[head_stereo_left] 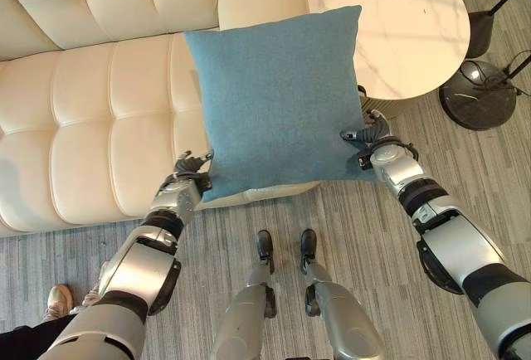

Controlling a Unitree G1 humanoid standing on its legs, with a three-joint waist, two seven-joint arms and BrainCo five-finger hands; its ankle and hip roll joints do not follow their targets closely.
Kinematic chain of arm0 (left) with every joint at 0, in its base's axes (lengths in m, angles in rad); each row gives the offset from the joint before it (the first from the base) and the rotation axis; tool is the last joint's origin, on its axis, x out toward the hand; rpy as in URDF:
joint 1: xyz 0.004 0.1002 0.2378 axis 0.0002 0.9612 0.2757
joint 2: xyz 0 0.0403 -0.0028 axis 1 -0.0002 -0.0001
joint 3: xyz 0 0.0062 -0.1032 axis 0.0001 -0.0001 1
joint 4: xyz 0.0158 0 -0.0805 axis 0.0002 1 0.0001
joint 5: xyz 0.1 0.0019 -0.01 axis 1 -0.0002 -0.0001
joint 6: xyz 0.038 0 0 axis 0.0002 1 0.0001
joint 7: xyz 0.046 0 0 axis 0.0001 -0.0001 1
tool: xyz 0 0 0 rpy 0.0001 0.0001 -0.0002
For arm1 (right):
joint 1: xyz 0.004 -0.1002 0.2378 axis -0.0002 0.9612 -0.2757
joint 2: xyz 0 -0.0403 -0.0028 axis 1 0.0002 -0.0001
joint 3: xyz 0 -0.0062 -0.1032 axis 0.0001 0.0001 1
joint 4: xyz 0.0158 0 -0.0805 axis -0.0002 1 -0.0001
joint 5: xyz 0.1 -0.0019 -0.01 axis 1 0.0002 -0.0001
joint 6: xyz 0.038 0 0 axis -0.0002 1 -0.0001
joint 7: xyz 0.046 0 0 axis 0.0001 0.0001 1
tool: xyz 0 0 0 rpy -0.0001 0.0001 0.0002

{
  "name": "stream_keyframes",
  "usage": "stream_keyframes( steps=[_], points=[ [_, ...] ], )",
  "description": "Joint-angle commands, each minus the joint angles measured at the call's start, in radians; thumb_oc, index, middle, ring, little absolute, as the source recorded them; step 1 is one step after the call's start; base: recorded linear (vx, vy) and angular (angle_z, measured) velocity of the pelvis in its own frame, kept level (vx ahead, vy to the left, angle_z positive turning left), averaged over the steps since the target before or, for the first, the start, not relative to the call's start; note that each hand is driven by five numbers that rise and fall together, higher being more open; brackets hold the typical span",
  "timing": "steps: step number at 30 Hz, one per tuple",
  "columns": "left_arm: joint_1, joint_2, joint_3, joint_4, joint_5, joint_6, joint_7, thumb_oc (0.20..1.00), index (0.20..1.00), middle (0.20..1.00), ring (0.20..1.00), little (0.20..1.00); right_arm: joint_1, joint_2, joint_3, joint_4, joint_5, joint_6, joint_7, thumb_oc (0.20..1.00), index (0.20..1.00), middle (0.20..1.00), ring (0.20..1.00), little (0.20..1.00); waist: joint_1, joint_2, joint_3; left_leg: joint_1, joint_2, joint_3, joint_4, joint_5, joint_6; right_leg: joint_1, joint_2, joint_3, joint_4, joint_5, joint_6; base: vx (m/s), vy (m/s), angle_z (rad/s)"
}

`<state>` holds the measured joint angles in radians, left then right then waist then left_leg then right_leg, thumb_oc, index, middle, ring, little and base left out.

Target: Pick up all the scattered cushions and arrange them neatly on the sofa.

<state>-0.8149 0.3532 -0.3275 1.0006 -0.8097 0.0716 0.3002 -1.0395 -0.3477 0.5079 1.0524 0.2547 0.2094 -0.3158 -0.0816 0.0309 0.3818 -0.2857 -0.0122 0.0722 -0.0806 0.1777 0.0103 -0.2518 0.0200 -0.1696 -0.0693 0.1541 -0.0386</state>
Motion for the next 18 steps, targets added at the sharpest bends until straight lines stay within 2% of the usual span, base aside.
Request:
stream_keyframes(
  steps=[1, 2, 3, 5, 6, 7, 8, 9, 10, 11, 18],
  points=[
    [-0.037, -0.087, -0.121, -0.202, -0.009, -0.074, -0.013, 1.000, 1.000, 1.000, 1.000, 1.000, 0.030, 0.094, 0.065, 0.010, -0.032, 0.007, 0.030, 0.586, 0.586, 0.586, 0.586, 0.586, 0.006, -0.040, -0.024, 0.082, -0.007, 0.011, -0.007, -0.131, -0.043, -0.027, -0.050, 0.066, 0.065, -0.146, 0.094, 0.02, 0.018, 0.12],
    [-0.022, -0.107, -0.144, -0.276, -0.017, -0.084, -0.008, 1.000, 1.000, 1.000, 1.000, 1.000, 0.036, 0.091, 0.065, -0.006, -0.038, 0.007, 0.028, 0.771, 0.771, 0.771, 0.771, 0.771, 0.006, -0.039, -0.025, 0.088, -0.009, 0.009, -0.007, -0.134, -0.042, -0.018, -0.051, 0.063, 0.059, -0.145, 0.095, 0.02, 0.014, 0.13],
    [-0.004, -0.120, -0.157, -0.357, -0.029, -0.096, 0.003, 1.000, 1.000, 1.000, 1.000, 1.000, 0.041, 0.083, 0.064, -0.025, -0.044, 0.008, 0.029, 1.000, 1.000, 1.000, 1.000, 1.000, 0.007, -0.039, -0.026, 0.094, -0.010, 0.007, -0.007, -0.137, -0.042, -0.008, -0.053, 0.060, 0.052, -0.144, 0.096, 0.01, 0.014, 0.17],
    [0.027, -0.137, -0.192, -0.472, -0.041, -0.094, -0.002, 1.000, 1.000, 1.000, 1.000, 1.000, 0.048, 0.074, 0.058, -0.057, -0.039, 0.010, 0.027, 1.000, 1.000, 1.000, 1.000, 1.000, 0.010, -0.040, -0.030, 0.101, -0.011, 0.005, -0.007, -0.142, -0.042, 0.004, -0.055, 0.054, 0.042, -0.141, 0.099, 0.00, 0.012, 0.16],
    [0.028, -0.136, -0.192, -0.474, -0.041, -0.093, -0.001, 1.000, 1.000, 1.000, 1.000, 1.000, 0.049, 0.074, 0.058, -0.057, -0.039, 0.010, 0.027, 1.000, 1.000, 1.000, 1.000, 1.000, 0.010, -0.040, -0.030, 0.102, -0.011, 0.005, -0.007, -0.142, -0.042, 0.005, -0.055, 0.054, 0.041, -0.141, 0.099, -0.01, 0.012, 0.09],
    [0.042, -0.144, -0.204, -0.521, -0.050, -0.095, -0.003, 1.000, 1.000, 1.000, 1.000, 1.000, 0.056, 0.071, 0.052, -0.073, -0.031, 0.007, 0.027, 0.884, 0.884, 0.884, 0.884, 0.884, 0.012, -0.041, -0.032, 0.106, -0.011, 0.005, -0.007, -0.144, -0.041, 0.012, -0.056, 0.052, 0.037, -0.140, 0.100, -0.01, 0.010, 0.08],
    [0.055, -0.148, -0.217, -0.561, -0.059, -0.091, -0.011, 1.000, 1.000, 1.000, 1.000, 1.000, 0.065, 0.069, 0.042, -0.093, -0.010, 0.003, 0.024, 0.561, 0.561, 0.561, 0.561, 0.561, 0.013, -0.041, -0.034, 0.110, -0.012, 0.004, -0.007, -0.146, -0.041, 0.017, -0.057, 0.052, 0.036, -0.139, 0.100, -0.05, 0.030, 0.03],
    [0.105, -0.165, -0.262, -0.617, -0.091, -0.073, -0.040, 0.686, 0.686, 0.686, 0.686, 0.686, 0.129, 0.097, -0.011, -0.186, 0.156, -0.043, 0.015, 0.200, 0.200, 0.200, 0.200, 0.200, 0.012, -0.043, -0.036, 0.122, -0.012, 0.002, -0.007, -0.151, -0.038, 0.025, -0.059, 0.053, 0.038, -0.140, 0.103, -0.04, 0.024, 0.02],
    [0.106, -0.165, -0.263, -0.618, -0.091, -0.073, -0.040, 0.479, 0.479, 0.479, 0.479, 0.479, 0.131, 0.097, -0.012, -0.188, 0.156, -0.042, 0.014, 0.200, 0.200, 0.200, 0.200, 0.200, 0.013, -0.043, -0.037, 0.123, -0.012, 0.002, -0.007, -0.151, -0.038, 0.026, -0.059, 0.054, 0.038, -0.140, 0.103, -0.06, 0.033, -0.02],
    [0.138, -0.168, -0.264, -0.655, -0.107, -0.070, -0.042, 0.200, 0.200, 0.200, 0.200, 0.200, 0.199, 0.131, -0.043, -0.225, 0.282, -0.072, 0.024, 0.200, 0.200, 0.200, 0.200, 0.200, 0.014, -0.039, -0.031, 0.130, -0.012, 0.001, -0.007, -0.153, -0.037, 0.031, -0.060, 0.054, 0.044, -0.146, 0.103, -0.05, 0.018, -0.01],
    [0.192, -0.148, -0.289, -0.676, -0.138, -0.053, -0.063, 0.200, 0.200, 0.200, 0.200, 0.200, 0.296, 0.199, -0.064, -0.254, 0.530, -0.108, 0.076, 0.200, 0.200, 0.200, 0.200, 0.200, 0.038, -0.009, -0.011, 0.121, -0.020, -0.018, -0.007, -0.141, -0.036, 0.017, -0.069, 0.046, 0.064, -0.146, 0.097, -0.07, 0.008, 0.00]
  ],
)
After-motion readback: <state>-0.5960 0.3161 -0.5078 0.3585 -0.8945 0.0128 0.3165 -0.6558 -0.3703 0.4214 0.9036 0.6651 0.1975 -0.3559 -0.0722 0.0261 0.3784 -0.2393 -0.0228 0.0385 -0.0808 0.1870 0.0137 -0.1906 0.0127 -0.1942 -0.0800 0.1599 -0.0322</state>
